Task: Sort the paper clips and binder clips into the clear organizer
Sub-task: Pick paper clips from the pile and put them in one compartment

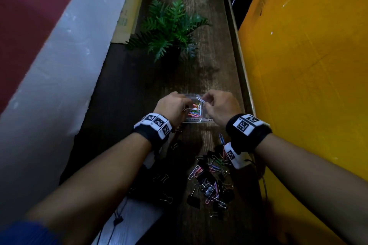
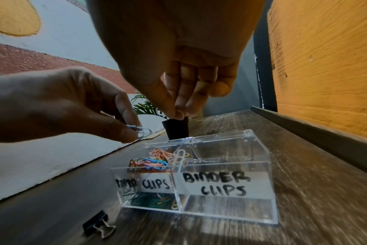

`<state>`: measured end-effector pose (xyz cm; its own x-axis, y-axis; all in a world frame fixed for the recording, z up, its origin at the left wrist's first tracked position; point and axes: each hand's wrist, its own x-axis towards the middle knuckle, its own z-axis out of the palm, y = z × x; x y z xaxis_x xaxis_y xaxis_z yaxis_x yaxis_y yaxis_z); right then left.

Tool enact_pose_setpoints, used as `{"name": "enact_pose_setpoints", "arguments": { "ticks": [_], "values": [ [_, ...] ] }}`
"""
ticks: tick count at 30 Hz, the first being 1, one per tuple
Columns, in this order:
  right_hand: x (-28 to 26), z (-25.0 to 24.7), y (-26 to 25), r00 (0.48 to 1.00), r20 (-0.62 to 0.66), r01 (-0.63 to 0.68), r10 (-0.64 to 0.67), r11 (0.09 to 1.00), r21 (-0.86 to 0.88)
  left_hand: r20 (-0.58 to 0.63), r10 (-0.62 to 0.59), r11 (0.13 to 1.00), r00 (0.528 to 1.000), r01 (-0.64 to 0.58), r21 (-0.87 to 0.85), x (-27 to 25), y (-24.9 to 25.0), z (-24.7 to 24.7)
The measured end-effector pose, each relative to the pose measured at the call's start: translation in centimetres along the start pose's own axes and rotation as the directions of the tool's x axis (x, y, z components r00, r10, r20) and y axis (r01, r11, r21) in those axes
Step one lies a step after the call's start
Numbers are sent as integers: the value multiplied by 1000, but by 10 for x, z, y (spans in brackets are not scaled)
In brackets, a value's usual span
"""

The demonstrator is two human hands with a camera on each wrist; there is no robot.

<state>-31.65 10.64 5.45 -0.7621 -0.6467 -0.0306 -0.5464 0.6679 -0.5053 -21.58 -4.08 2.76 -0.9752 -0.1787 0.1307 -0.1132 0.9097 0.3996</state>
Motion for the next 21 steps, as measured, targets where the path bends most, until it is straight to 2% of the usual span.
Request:
{"name": "enact_pose_setpoints", "arguments": {
  "ticks": [6, 10, 14, 16, 19, 21],
  "values": [
    [1, -2, 9, 1000, -4, -15, 15, 1000, -4, 95, -25, 1000, 995, 25, -2, -2, 0, 13],
    [6, 2, 5, 999, 47, 26, -25, 1000, -8, 76, -13, 999, 997, 10, 38, -5, -3, 18],
    [17, 5, -5, 987, 133, 99, -87, 991, -85, 52, 12, 996, 999, -17, 93, -11, -4, 19],
    [23, 9, -10, 981, 164, 124, -100, 983, -138, 104, 5, 993, 995, -17, 117, -15, -4, 20],
    [28, 16, -18, 969, 234, 131, -77, 966, -224, 183, -4, 985, 983, -29, 172, -20, -3, 18],
    [28, 19, -21, 962, 269, 126, -53, 957, -261, 147, -13, 987, 989, -11, 158, -26, 2, 15]
  ]
}}
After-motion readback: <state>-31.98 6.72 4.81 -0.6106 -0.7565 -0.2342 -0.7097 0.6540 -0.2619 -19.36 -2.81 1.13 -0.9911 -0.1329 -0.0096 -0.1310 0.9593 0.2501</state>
